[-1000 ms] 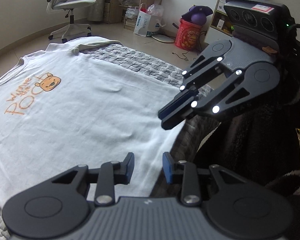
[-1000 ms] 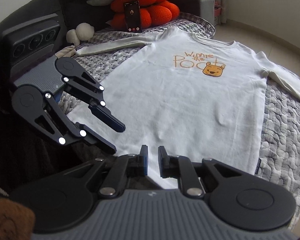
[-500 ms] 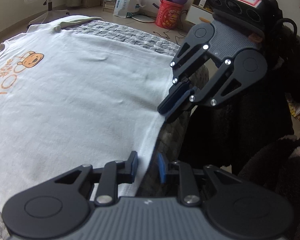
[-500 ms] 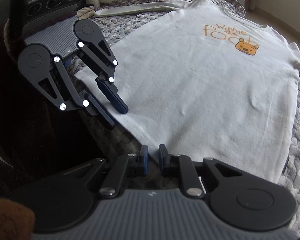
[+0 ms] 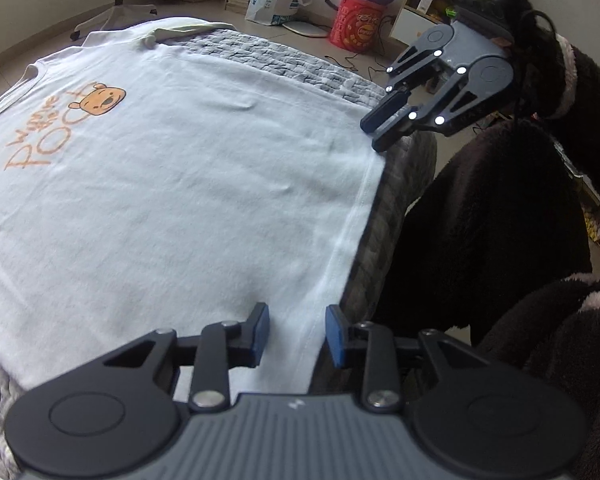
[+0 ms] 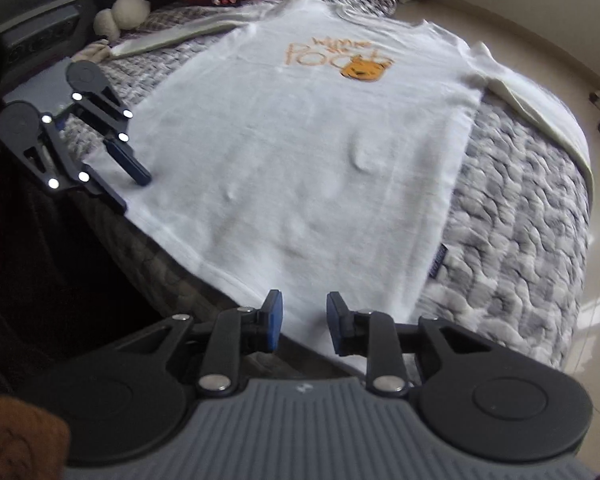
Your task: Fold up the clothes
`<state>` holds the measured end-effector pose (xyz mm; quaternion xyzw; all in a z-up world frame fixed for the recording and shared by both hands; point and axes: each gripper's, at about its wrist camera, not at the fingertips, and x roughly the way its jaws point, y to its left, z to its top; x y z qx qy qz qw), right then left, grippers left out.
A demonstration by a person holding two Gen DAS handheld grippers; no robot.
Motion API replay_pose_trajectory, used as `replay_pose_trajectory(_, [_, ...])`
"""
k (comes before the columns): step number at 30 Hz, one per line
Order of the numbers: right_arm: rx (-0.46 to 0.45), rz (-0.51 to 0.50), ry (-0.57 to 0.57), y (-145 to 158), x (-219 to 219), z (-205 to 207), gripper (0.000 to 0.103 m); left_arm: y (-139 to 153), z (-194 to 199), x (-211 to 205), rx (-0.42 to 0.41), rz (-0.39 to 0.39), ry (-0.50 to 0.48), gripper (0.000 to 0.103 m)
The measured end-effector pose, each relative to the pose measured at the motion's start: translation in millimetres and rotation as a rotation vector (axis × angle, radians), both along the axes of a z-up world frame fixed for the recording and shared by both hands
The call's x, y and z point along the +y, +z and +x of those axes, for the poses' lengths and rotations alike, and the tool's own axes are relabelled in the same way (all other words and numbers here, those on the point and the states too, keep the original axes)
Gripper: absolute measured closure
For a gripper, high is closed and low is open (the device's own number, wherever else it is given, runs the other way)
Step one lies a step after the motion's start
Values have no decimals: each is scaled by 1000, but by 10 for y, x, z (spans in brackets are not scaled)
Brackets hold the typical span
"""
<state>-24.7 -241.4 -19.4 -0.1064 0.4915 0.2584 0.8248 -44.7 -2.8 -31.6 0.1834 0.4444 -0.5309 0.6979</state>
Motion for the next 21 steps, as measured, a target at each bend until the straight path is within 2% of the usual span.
replay_pose_trajectory(5, [10,58,-44,65,-248,-57,74,52,-35,234,2,-5,42,71])
replay_pose_trajectory(7, [-6,97,-74,140,-319,-27,70,105,-8,263,-16,-11,64,67])
replay_pose_trajectory(8, [-16,117,-99,178,-358,8,64,140,21,263,-27,-22,77,63])
replay_pose_trajectory(9, [-26,143,-129,214,-406,56,61,180,58,257,-38,-39,91,59])
replay_pose_trajectory(12, [-50,237,-229,301,-561,224,59,293,192,223,-69,-96,140,50])
replay_pose_trajectory(14, [-59,299,-306,323,-657,356,56,339,325,170,-84,-127,183,46])
replay_pose_trajectory(21, [-49,485,-548,220,-973,773,54,363,822,14,-126,-172,347,42])
